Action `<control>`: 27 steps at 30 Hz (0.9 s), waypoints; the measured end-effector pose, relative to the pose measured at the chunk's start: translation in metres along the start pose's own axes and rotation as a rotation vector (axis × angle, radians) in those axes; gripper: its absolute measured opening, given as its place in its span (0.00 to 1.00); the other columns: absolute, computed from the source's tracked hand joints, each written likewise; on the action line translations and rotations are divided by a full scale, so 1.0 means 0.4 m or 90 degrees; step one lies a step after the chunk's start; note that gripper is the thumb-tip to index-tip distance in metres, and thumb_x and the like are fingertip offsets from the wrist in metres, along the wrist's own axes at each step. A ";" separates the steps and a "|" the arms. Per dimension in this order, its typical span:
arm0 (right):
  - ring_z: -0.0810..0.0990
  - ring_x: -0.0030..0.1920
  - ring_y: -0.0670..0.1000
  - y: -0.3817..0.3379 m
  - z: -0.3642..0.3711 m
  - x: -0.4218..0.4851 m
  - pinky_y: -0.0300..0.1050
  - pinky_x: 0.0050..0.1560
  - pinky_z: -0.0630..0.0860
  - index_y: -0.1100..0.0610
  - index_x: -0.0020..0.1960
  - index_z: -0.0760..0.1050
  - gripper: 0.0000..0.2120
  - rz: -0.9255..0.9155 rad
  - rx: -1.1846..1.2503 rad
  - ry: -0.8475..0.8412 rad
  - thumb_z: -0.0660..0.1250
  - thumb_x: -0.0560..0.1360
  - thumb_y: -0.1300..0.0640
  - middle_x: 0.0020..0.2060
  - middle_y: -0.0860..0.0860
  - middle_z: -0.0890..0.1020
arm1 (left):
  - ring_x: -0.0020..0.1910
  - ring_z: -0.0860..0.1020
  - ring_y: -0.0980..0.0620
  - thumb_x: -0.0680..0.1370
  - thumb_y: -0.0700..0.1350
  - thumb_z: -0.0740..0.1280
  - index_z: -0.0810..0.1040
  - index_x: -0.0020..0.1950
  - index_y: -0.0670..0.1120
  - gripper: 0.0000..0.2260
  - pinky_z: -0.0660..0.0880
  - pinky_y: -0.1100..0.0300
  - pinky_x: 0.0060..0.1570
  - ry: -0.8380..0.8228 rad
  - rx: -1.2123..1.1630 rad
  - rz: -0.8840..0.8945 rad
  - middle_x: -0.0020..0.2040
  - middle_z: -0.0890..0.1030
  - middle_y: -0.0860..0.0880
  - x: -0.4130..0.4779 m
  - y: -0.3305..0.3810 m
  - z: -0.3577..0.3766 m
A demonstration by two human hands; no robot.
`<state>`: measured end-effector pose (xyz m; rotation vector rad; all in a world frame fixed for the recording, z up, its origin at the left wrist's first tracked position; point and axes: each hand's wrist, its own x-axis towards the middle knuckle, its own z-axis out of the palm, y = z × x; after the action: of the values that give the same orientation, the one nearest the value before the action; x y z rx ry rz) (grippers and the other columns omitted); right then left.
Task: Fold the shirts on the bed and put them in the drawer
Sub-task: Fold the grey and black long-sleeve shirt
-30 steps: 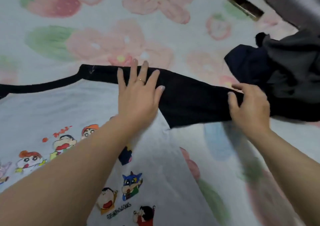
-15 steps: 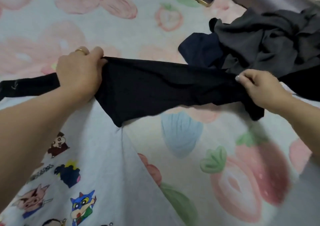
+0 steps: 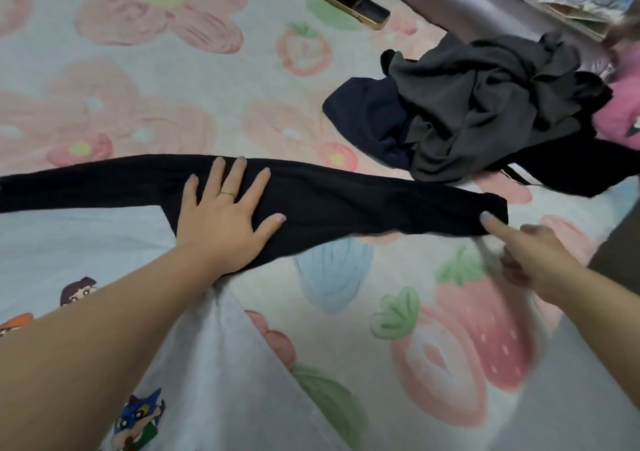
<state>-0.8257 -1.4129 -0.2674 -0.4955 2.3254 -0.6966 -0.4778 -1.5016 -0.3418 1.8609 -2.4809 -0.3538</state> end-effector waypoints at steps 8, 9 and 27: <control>0.79 0.31 0.44 -0.077 -0.060 0.039 0.32 0.27 0.73 0.50 0.41 0.69 0.10 -0.081 0.485 -0.059 0.57 0.80 0.59 0.31 0.45 0.81 | 0.75 0.40 0.49 0.72 0.71 0.38 0.37 0.73 0.61 0.32 0.38 0.48 0.70 0.042 -0.020 0.012 0.77 0.42 0.50 -0.008 -0.004 0.008; 0.80 0.32 0.43 -0.088 -0.089 0.035 0.32 0.29 0.74 0.50 0.40 0.69 0.11 -0.117 0.508 -0.071 0.57 0.80 0.61 0.30 0.43 0.81 | 0.75 0.39 0.49 0.71 0.71 0.39 0.34 0.71 0.62 0.32 0.38 0.49 0.70 0.050 -0.031 0.019 0.77 0.41 0.50 -0.010 -0.004 0.007; 0.78 0.30 0.48 -0.084 -0.037 0.133 0.39 0.34 0.78 0.56 0.36 0.70 0.11 -0.082 0.125 -0.049 0.66 0.74 0.64 0.27 0.50 0.80 | 0.74 0.51 0.40 0.67 0.75 0.43 0.58 0.75 0.52 0.42 0.44 0.45 0.71 0.111 -0.076 0.053 0.73 0.59 0.41 -0.034 -0.004 0.005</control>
<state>-0.8683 -1.4611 -0.2634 -0.5744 2.1407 -0.9399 -0.4727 -1.4887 -0.3423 1.6623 -2.3581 -0.3143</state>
